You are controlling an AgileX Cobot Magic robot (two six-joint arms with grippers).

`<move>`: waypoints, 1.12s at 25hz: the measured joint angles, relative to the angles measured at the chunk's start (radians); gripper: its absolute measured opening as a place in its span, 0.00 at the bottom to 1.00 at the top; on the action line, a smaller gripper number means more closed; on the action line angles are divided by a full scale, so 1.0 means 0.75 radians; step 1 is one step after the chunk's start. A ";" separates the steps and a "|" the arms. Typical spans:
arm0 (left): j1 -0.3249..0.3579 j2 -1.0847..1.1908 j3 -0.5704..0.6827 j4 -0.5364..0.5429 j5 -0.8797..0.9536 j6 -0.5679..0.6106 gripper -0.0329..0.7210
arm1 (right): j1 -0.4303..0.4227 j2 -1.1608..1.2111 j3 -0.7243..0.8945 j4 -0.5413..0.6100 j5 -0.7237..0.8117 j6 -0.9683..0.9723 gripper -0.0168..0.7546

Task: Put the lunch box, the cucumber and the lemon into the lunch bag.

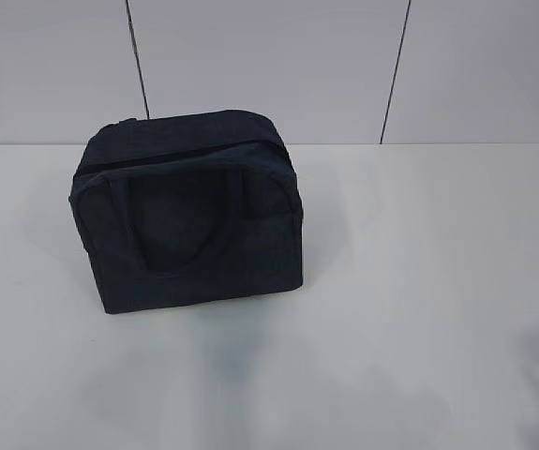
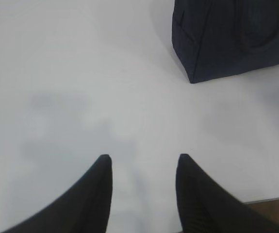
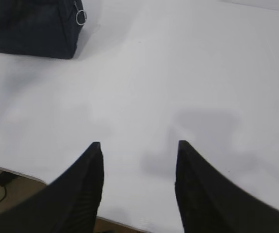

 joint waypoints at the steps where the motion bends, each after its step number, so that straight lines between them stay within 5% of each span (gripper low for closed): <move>1: 0.000 0.000 0.000 0.002 0.000 0.000 0.47 | 0.000 -0.022 0.003 -0.020 0.023 0.006 0.49; 28: 0.000 0.000 0.000 0.012 -0.001 0.000 0.47 | 0.000 -0.047 0.027 -0.065 0.041 0.025 0.46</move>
